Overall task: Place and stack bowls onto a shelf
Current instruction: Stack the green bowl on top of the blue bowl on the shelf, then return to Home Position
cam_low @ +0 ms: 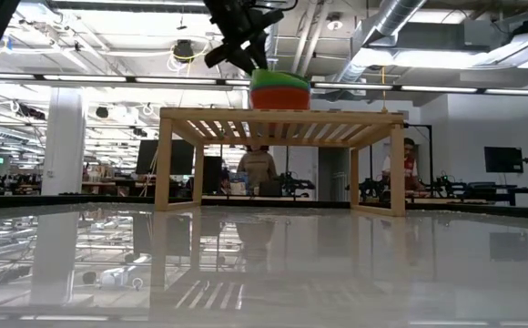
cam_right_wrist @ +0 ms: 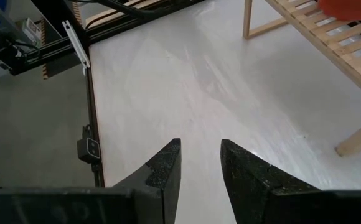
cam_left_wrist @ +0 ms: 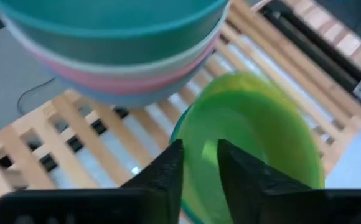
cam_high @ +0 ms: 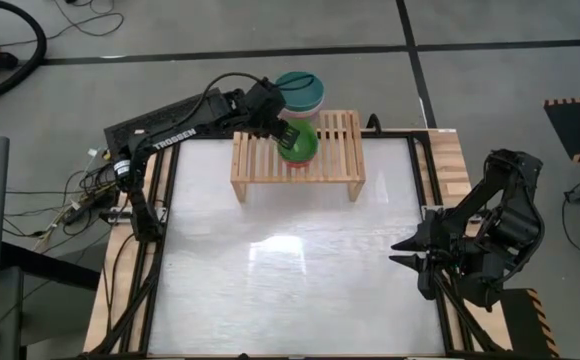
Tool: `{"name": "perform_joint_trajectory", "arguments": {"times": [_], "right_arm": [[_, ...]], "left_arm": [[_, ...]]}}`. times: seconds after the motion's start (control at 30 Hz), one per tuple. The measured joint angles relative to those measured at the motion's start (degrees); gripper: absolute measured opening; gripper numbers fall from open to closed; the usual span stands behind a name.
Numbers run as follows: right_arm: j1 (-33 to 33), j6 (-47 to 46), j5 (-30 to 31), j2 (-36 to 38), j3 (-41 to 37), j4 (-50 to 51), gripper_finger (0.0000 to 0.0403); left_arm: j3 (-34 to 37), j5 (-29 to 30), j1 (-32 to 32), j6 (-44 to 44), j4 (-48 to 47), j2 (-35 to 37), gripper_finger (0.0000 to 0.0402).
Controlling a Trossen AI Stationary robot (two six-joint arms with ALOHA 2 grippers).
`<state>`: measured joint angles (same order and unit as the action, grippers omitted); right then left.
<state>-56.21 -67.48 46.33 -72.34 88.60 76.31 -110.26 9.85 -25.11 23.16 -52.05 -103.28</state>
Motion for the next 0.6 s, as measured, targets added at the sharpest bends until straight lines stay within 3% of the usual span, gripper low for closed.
{"name": "perform_joint_trajectory", "arguments": {"times": [0.33, 0.5, 0.6], "right_arm": [[0.0, 0.0, 0.0, 0.0, 0.0, 0.0, 0.0139], [0.0, 0.1, 0.0, 0.0, 0.0, 0.0, 0.0139], [0.1, 0.5, 0.4, 0.0, 0.0, 0.0, 0.0139]], "left_arm": [[0.0, -0.6, -0.1, 0.0, 3.3, 0.9, 0.0166], [0.0, -1.6, 0.5, -2.4, 4.2, 4.1, 0.0161], [0.0, -7.8, 1.6, -5.1, 5.9, 6.2, 0.0136]]}}
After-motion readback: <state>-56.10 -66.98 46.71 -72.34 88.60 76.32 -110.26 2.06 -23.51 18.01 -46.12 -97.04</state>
